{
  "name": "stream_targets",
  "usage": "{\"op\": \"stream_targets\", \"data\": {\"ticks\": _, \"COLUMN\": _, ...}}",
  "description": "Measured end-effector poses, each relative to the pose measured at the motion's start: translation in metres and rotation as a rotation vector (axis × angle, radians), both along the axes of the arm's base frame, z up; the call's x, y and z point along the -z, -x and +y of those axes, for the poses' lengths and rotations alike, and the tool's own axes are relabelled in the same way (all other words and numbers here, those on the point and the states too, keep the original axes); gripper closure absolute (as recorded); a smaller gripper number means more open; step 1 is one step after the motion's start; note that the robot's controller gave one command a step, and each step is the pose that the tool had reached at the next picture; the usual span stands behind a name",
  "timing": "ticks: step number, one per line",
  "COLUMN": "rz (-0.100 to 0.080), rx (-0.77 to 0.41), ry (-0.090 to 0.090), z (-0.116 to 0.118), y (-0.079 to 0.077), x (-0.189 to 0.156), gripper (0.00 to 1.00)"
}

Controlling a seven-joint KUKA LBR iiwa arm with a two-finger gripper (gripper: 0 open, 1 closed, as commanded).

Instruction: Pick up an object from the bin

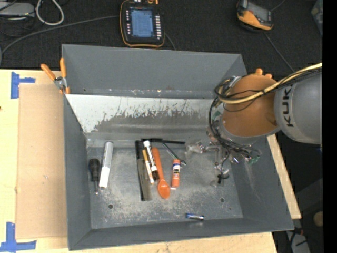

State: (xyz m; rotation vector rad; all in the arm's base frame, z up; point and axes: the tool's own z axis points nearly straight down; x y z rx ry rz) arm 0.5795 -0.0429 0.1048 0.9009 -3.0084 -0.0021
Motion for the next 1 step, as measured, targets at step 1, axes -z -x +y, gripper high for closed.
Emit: {"op": "stream_targets", "data": {"ticks": 1, "rz": 0.005, "rx": -0.143, "ry": -0.005, "z": 0.0595, "y": -0.0126, "x": 0.0049, "gripper": 0.00}}
